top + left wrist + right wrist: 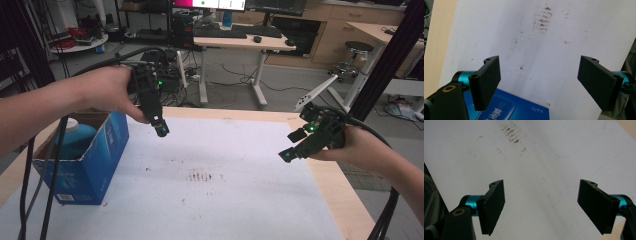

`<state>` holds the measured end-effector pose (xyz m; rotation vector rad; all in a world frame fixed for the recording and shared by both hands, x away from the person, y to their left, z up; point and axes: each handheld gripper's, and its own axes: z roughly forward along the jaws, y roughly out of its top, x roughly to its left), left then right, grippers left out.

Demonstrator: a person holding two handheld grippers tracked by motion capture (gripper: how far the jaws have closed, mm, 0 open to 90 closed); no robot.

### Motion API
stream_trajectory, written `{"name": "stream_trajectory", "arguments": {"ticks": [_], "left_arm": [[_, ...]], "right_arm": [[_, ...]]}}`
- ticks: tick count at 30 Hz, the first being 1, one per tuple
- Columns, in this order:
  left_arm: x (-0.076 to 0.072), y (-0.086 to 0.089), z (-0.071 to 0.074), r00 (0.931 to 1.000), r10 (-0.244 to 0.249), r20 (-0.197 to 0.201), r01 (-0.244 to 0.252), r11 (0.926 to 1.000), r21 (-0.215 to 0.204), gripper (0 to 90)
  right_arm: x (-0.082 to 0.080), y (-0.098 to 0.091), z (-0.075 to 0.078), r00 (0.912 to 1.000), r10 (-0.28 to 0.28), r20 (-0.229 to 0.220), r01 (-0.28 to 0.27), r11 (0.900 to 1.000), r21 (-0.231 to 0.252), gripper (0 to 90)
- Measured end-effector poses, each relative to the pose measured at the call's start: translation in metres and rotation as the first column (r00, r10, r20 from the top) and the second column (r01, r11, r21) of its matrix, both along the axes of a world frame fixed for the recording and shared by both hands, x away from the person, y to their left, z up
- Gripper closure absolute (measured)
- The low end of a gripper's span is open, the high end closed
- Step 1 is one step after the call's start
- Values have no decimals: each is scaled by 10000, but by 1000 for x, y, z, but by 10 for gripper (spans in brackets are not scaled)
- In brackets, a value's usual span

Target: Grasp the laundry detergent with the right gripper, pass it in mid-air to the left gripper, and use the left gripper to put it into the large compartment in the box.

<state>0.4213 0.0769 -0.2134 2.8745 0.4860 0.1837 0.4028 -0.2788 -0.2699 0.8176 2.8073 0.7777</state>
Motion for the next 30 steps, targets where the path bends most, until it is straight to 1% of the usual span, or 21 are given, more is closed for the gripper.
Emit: {"name": "stream_trajectory", "arguments": {"ticks": [4, 9, 11, 14, 22, 30], "left_arm": [[0, -10, -3, 9998, -195, -42, 195, 9998, -20, 189], [2, -18, -5, 9993, -370, -72, 370, 9993, -23, 189], [2, -18, -6, 9993, -356, -120, 356, 9994, 18, 189], [3, -18, -7, 9994, -341, -71, 341, 9994, 72, 189], [4, -19, -9, 9993, -383, -37, 383, 9992, 83, 189], [5, -17, -10, 9995, -313, -35, 313, 9995, 100, 189]], "right_arm": [[0, 1, 1, 10000, 14, 33, -15, 10000, 57, 218], [1, 1, 1, 10000, 15, 36, -15, 10000, 28, 218], [1, 1, 1, 10000, 20, 24, -20, 10000, 27, 218], [2, 3, 1, 10000, 85, -8, -85, 10000, 14, 218], [4, 8, 2, 9994, 342, 3, -342, 9994, -7, 218], [6, 10, 1, 9991, 416, -35, -416, 9991, -27, 218]]}}
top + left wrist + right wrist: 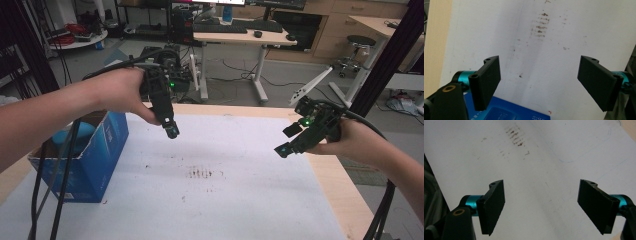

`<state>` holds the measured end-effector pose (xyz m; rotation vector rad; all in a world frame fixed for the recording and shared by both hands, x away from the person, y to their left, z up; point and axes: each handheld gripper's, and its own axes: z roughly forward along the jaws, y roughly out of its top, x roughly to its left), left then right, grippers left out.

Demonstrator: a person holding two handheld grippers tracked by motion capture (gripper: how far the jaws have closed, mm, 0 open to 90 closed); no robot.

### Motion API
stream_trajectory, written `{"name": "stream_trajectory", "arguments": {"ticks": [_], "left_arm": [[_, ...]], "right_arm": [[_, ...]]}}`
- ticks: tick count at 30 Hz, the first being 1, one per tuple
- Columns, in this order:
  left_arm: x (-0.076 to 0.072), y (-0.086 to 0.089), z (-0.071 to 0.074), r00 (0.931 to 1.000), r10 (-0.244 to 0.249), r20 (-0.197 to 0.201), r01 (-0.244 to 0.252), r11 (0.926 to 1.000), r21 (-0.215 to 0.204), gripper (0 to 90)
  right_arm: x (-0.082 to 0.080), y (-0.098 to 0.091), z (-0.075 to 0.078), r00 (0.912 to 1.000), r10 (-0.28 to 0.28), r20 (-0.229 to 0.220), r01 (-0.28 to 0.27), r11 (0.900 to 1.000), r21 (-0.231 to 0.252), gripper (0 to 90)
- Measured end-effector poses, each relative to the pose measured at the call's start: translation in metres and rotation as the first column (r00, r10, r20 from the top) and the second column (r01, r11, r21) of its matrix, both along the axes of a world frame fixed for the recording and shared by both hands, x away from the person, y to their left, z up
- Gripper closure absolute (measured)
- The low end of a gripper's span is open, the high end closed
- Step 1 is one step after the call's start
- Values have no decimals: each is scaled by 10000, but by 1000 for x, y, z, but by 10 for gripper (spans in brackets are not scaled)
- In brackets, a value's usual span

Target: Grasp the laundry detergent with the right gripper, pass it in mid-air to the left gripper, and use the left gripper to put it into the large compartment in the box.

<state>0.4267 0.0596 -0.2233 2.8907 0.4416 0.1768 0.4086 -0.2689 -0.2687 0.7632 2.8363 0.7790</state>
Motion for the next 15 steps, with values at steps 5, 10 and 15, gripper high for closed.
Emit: {"name": "stream_trajectory", "arguments": {"ticks": [5, 10, 15], "left_arm": [[1, 3, -1, 10000, 51, -37, -51, 10000, 75, 189], [1, 5, -2, 9999, 133, -51, -132, 9999, 47, 189], [1, 6, -2, 9999, 129, -50, -129, 9999, 43, 189]], "right_arm": [[1, 0, -1, 10000, 9, -47, -9, 10000, -9, 218], [2, -2, 0, 10000, -32, -15, 32, 10000, 14, 218], [1, -3, 0, 10000, -72, -17, 72, 10000, -9, 218]]}}
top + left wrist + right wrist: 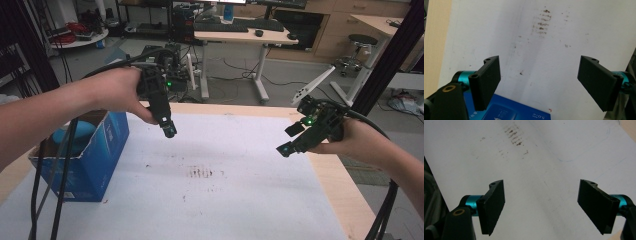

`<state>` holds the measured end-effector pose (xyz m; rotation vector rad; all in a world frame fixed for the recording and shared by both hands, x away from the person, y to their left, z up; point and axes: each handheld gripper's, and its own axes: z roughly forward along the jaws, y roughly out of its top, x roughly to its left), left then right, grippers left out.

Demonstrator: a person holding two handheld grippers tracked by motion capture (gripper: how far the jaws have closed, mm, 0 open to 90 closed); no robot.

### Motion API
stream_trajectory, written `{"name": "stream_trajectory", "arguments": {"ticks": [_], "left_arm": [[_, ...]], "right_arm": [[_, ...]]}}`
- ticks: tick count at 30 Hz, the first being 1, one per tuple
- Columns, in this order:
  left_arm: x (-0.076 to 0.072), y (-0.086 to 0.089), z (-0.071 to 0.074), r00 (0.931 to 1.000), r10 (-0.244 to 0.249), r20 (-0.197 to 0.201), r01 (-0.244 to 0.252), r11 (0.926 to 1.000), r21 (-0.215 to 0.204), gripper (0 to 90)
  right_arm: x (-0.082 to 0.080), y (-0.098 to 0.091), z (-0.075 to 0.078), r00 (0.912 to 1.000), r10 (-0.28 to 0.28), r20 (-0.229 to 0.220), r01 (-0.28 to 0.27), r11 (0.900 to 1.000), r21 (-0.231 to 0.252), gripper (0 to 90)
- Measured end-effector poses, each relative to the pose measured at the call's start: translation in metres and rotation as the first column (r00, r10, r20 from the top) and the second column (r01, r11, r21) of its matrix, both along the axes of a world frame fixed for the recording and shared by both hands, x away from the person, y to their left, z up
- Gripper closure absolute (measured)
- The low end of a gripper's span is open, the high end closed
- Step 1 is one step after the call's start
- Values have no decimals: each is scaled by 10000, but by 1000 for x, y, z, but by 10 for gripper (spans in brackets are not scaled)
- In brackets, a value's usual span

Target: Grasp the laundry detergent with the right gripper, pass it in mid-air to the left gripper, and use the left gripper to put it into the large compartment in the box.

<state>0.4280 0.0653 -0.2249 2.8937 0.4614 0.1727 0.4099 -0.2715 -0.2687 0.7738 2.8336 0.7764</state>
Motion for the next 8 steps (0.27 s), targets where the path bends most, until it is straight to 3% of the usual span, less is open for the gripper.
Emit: {"name": "stream_trajectory", "arguments": {"ticks": [8], "left_arm": [[0, 1, -2, 10000, 20, -52, -20, 10000, 4, 189]], "right_arm": [[0, -1, 0, 10000, -26, -22, 26, 10000, -44, 218]]}}
